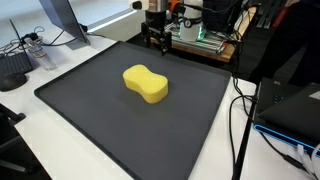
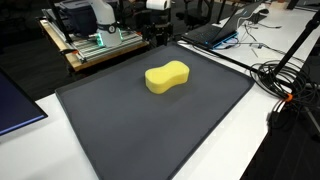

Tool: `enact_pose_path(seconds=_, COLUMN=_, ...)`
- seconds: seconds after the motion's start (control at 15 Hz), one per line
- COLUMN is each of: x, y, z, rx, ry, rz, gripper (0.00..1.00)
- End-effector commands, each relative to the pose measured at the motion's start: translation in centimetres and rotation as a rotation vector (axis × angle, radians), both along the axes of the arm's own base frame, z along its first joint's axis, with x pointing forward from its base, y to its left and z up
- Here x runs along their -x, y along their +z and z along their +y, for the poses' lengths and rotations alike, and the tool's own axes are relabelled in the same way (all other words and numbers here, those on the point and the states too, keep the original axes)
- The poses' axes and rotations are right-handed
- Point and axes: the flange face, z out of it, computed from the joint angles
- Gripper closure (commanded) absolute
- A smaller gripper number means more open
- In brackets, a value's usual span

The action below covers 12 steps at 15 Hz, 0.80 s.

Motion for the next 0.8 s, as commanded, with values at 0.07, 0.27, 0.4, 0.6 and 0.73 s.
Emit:
enact_pose_path(seconds=0.07, x=0.9, y=-0.7, z=0.9, rx=0.044, ry=-0.032, rz=-0.017, gripper=0.0)
enact_pose_path(seconds=0.27, x=0.9, y=0.6, z=2.6, rx=0.053, ry=0.002, rz=-0.019, gripper=0.0)
enact_pose_path(seconds=0.4, x=0.5, y=1.6, z=4.1, rx=0.067, ry=0.036, rz=-0.024, gripper=0.0)
enact_pose_path(seconds=0.6, x=-0.1, y=3.2, z=6.2, rx=0.094, ry=0.106, rz=-0.009, gripper=0.0)
enact_pose_path(seconds=0.73, x=-0.8, y=4.8, z=7.9, rx=0.125, ry=0.166, rz=0.019, gripper=0.0)
